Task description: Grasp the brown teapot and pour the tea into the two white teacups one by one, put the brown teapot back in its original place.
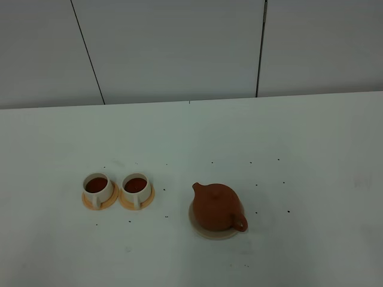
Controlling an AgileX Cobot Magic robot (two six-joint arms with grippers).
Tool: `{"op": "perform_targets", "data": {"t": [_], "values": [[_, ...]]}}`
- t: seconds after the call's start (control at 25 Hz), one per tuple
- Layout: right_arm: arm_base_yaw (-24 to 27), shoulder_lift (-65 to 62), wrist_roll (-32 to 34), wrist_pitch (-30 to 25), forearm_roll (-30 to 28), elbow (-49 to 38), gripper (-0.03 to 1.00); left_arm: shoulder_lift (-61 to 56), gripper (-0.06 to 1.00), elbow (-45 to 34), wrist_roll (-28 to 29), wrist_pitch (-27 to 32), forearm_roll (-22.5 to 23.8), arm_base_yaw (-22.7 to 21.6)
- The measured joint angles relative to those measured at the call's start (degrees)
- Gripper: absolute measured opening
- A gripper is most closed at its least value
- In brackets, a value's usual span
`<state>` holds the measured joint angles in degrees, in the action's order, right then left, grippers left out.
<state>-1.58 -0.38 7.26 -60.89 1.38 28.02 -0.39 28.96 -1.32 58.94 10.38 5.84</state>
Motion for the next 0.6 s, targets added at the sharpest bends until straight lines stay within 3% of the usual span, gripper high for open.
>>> {"op": "perform_targets", "data": {"t": [0.6], "values": [[0.0,0.0,0.0,0.0,0.0,0.0,0.24,0.0,0.23,0.0,0.0,0.0,0.0,0.0]]}}
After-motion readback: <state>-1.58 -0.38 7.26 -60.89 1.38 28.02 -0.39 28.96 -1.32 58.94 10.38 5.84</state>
